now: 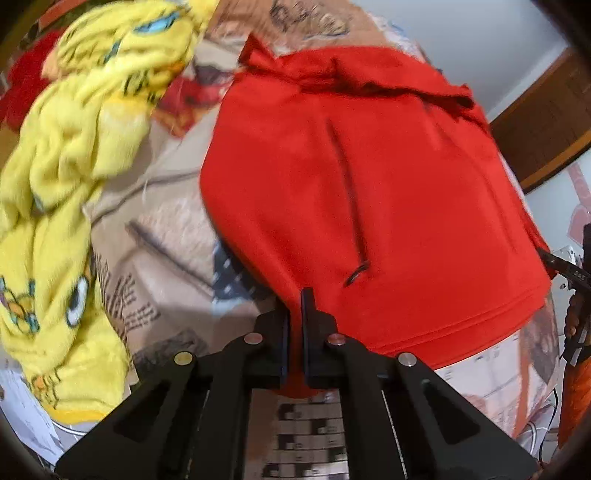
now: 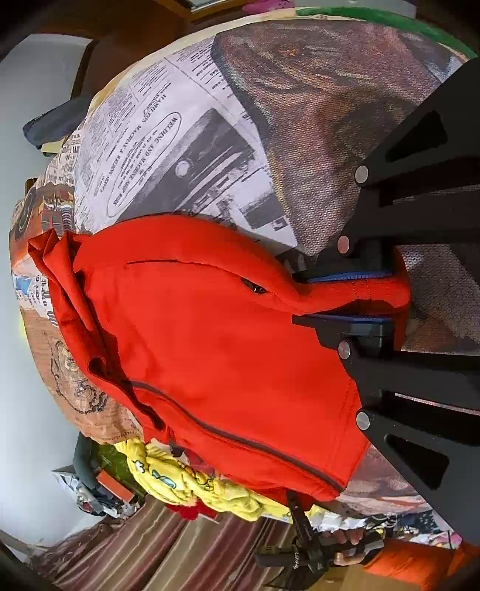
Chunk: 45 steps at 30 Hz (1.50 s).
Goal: Fold large clothes
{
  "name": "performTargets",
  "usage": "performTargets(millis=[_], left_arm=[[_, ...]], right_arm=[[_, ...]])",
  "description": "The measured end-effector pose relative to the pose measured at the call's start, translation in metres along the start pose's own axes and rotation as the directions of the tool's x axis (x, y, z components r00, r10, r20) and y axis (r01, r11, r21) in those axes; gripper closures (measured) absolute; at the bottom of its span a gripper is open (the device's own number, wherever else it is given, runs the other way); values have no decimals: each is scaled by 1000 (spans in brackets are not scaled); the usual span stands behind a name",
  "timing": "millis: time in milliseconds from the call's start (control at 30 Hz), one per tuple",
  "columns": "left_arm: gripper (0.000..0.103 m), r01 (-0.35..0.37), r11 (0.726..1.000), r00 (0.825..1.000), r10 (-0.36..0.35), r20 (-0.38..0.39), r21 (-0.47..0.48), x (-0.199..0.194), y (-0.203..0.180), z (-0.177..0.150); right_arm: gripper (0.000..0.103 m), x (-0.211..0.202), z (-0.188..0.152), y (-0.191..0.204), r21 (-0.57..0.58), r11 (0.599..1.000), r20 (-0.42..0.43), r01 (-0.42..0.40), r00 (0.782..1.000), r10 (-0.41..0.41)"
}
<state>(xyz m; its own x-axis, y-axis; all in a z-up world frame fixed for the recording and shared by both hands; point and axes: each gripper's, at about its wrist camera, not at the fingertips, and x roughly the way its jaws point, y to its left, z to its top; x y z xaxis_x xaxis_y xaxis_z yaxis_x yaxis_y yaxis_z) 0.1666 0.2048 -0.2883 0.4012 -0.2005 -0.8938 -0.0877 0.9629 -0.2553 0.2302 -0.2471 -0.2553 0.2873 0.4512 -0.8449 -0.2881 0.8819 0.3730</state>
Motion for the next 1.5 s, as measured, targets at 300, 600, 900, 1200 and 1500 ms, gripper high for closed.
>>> performTargets(millis=[300, 600, 900, 1200, 1500], left_arm=[[99, 17, 998, 982, -28, 185, 57, -53, -29, 53], [100, 29, 997, 942, -51, 332, 72, -84, -43, 130], [100, -56, 998, 904, 43, 425, 18, -68, -41, 226], [100, -159, 983, 891, 183, 416, -91, 4, -13, 315], [99, -273, 957, 928, 289, 236, -100, 117, 3, 329]], right_arm=[[91, -20, 28, 14, -31, 999, 84, -5, 996, 8], [91, -30, 91, 38, -103, 994, 169, -24, 985, 42], [91, -20, 177, 35, -115, 993, 259, 26, 966, 5], [91, 29, 266, 6, -21, 998, 264, 60, 963, -52], [90, 91, 286, -23, 39, 994, 174, 98, 979, -103]])
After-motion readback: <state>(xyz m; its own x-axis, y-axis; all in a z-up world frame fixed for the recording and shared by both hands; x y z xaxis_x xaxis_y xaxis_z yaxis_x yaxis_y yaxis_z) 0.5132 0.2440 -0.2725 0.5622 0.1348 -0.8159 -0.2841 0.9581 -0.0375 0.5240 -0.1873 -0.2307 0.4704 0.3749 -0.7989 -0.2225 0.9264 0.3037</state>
